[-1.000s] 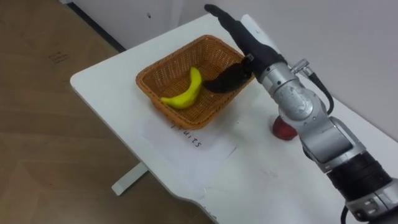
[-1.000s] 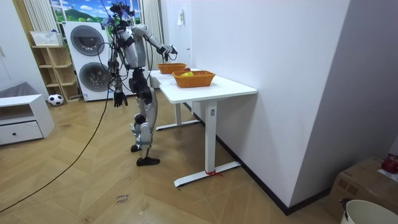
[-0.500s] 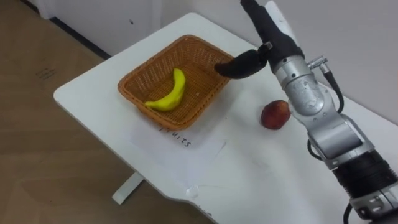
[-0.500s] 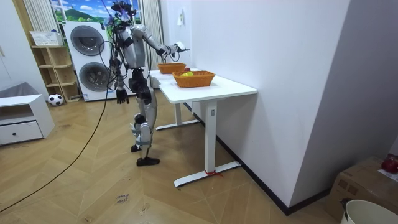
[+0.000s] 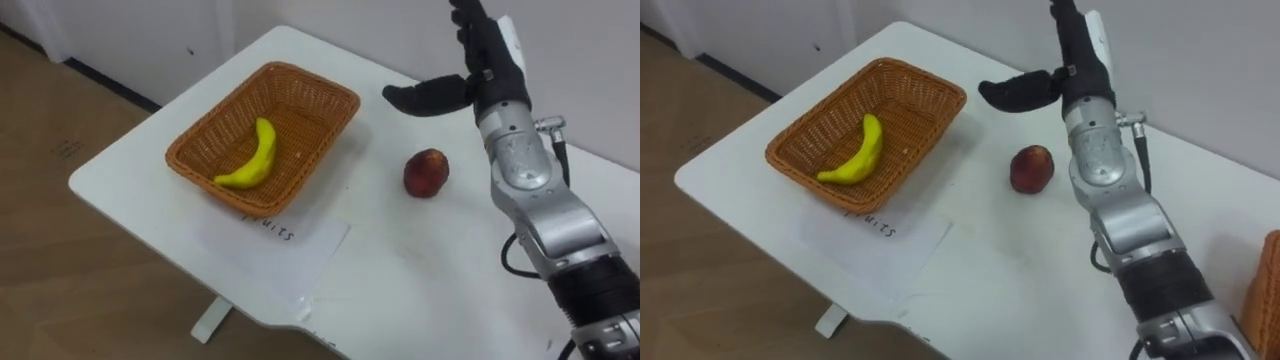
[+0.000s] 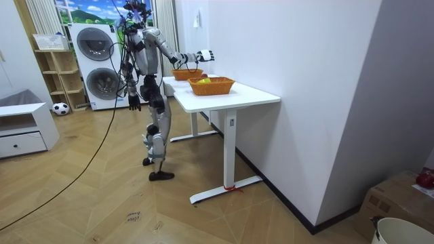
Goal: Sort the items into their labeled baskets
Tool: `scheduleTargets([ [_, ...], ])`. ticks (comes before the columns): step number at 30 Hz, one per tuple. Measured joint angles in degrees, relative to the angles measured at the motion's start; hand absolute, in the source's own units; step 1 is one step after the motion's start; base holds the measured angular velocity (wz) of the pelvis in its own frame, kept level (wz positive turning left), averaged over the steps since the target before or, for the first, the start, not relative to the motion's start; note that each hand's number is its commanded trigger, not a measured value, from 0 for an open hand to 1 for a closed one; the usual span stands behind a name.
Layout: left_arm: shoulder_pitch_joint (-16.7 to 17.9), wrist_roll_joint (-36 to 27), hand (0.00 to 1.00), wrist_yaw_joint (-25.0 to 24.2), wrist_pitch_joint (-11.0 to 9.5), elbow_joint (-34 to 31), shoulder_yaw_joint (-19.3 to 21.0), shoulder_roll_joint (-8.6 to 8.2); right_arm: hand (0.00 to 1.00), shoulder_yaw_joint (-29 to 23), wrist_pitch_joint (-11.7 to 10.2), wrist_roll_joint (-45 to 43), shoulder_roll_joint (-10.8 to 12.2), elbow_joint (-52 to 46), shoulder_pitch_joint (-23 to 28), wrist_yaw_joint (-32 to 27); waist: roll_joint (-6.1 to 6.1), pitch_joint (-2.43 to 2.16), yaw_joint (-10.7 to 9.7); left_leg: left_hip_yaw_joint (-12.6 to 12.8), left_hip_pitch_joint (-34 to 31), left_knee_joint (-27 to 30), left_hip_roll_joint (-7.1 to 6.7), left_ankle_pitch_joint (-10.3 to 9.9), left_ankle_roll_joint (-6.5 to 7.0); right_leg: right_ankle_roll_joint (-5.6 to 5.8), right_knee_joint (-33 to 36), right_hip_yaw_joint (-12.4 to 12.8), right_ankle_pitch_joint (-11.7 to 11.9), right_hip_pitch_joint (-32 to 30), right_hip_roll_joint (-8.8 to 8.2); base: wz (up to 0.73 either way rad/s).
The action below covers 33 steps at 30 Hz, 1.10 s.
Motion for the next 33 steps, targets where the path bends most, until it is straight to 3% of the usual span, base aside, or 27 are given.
scheduleTargets([
  [6,-0.5,-0.1,0.00,-2.2,0.7,0.0,-1.3,-0.22,0.00,-0.5,0.0,0.2,0.0,3.0,0.2,0.0,0.65,-0.24,-1.0,0.8,-0.9,0.0,0.07,0.0,0.03,-0.01,0.0,0.5,0.0,-1.4,-0.02,-0.07],
  [19,-1.6,-1.2,0.00,-0.9,0.4,0.1,-4.5,-1.07,0.00,-0.5,-0.2,2.4,0.4,12.0,0.0,0.5,1.11,0.02,-1.2,1.3,-0.7,-0.2,0.09,0.1,0.07,-0.03,0.0,1.4,0.0,-2.0,-0.01,-0.02],
  [33,-1.6,-2.2,0.00,-0.7,0.1,0.4,-4.5,-1.68,0.00,-0.5,-0.8,2.4,0.4,12.2,0.0,1.3,1.13,0.17,-1.2,1.3,-0.8,-0.2,0.09,0.1,0.07,-0.03,0.0,1.4,0.0,-2.0,-0.02,0.00],
])
